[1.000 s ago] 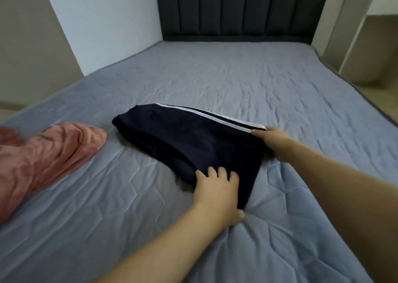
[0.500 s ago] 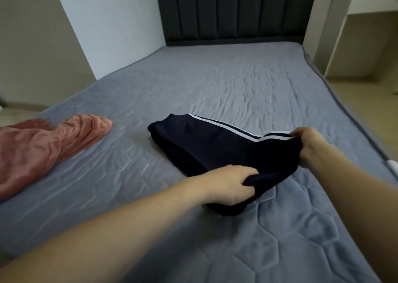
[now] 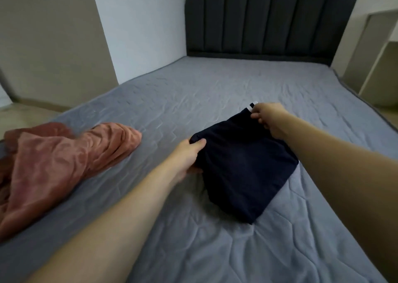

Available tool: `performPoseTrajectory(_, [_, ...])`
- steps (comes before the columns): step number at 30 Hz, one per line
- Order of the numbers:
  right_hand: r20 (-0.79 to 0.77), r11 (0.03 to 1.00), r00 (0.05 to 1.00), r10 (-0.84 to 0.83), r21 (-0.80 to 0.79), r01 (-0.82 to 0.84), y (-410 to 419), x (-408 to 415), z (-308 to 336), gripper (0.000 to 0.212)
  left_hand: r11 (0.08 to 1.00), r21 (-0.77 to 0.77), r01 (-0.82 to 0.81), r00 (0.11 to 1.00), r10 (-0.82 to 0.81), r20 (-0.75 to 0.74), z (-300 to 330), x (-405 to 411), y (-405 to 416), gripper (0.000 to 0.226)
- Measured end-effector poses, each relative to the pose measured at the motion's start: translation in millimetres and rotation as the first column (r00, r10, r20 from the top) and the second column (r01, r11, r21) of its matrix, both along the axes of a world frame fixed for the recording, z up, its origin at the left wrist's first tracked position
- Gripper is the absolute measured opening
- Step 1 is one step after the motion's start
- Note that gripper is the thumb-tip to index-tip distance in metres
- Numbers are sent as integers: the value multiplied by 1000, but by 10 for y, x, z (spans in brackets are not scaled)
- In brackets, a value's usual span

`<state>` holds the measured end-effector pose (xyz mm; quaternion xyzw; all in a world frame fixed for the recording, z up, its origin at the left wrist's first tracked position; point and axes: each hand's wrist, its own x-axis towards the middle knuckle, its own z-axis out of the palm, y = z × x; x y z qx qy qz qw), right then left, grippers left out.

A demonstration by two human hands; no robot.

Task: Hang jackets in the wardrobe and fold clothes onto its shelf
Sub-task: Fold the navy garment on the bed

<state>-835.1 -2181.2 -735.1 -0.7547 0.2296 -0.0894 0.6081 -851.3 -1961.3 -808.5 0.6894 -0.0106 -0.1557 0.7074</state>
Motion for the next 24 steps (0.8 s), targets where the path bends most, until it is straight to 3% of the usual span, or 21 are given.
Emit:
performPoseTrajectory(2, [-59, 956, 997, 40, -287, -56, 57, 286, -183, 14, 995, 19, -99, 995, 100, -23, -220, 281, 10, 24])
performPoseTrajectory(4, [-233, 684, 972, -40, -715, -143, -15, 476, -483, 40, 970, 46, -238, 968, 241, -65, -492, 411, -40, 30])
performPoseTrajectory(5, [-272, 563, 959, -81, -806, -182, -57, 512, -626, 54, 949, 52, -311, 945, 314, -89, -608, 422, -71, 33])
performPoseTrajectory(6, [-311, 537, 946, -87, -814, -219, -107, 545, -761, 68, 922, 72, -381, 917, 387, -94, -706, 426, -105, 35])
performPoseTrajectory(8, [-397, 693, 918, -22, -668, -272, -208, 626, -986, 95, 855, 105, -508, 849, 518, -102, -817, 415, -144, 36])
performPoseTrajectory(10, [-443, 830, 896, 32, -487, -271, -272, 718, -1120, 97, 835, 8, -550, 817, 540, -205, -843, 445, -171, 44])
performPoseTrajectory(13, [-539, 927, 816, 206, -159, -339, -276, 848, -1066, 79, 923, -193, -334, 870, 223, -439, -638, 489, -235, 42])
performPoseTrajectory(15, [-609, 914, 706, 362, 83, -397, -199, 835, -913, 81, 932, -225, -284, 835, 125, -536, -449, 468, -210, 34])
performPoseTrajectory(19, [-627, 852, 579, 520, 334, -403, 55, 662, -286, 77, 950, -154, -270, 790, 127, -599, 121, 362, 228, 33])
performPoseTrajectory(24, [-538, 734, 499, 679, 504, -455, 748, 630, 1419, 64, 938, -192, -290, 792, 123, -597, 1750, 290, 1147, 34])
